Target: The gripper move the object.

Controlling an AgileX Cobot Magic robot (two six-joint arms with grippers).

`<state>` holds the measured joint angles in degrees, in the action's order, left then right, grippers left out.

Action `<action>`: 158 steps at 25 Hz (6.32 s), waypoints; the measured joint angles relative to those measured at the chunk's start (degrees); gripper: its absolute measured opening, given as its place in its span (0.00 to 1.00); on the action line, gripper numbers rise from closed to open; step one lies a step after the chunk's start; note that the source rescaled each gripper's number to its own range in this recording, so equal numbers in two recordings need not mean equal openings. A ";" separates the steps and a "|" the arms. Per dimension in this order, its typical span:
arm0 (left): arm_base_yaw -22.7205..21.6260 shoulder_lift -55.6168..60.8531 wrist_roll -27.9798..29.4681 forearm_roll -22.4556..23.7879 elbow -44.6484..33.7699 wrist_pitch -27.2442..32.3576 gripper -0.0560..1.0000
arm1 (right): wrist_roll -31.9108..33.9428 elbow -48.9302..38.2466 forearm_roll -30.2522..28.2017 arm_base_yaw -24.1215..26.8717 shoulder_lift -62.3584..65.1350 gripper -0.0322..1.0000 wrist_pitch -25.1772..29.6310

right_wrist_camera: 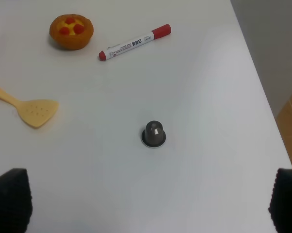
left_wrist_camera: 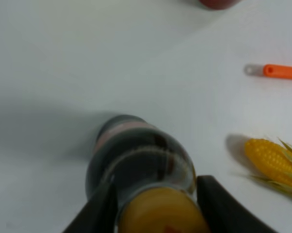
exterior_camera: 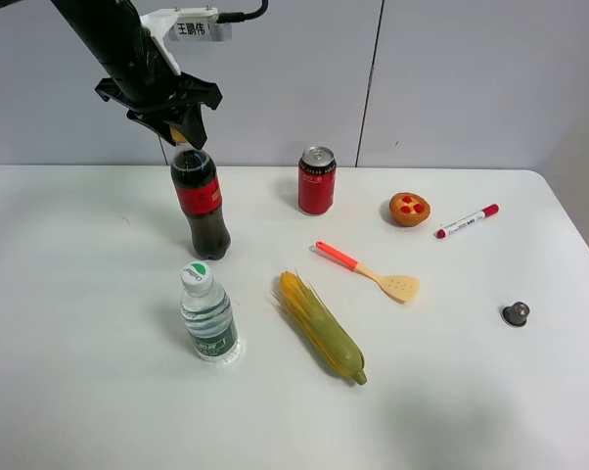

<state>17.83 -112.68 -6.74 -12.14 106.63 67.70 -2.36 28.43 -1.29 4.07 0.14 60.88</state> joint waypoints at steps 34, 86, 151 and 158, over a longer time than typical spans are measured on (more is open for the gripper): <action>19.66 -0.57 -0.62 -1.32 14.15 -5.10 0.05 | 0.00 0.00 0.00 0.00 0.00 1.00 0.00; 19.53 -18.25 -5.47 -7.94 14.10 -51.25 0.05 | 0.00 0.00 0.00 0.00 0.00 1.00 0.00; 19.71 -16.59 -5.81 -14.99 14.59 -54.13 0.94 | 0.00 0.00 0.00 0.00 0.00 1.00 0.00; 19.79 -11.09 -5.81 -13.85 14.59 -48.14 0.99 | 0.00 0.00 0.00 0.00 0.00 1.00 0.00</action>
<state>37.62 -123.76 -12.56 -25.99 121.22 19.56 -2.36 28.43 -1.29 4.07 0.14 60.88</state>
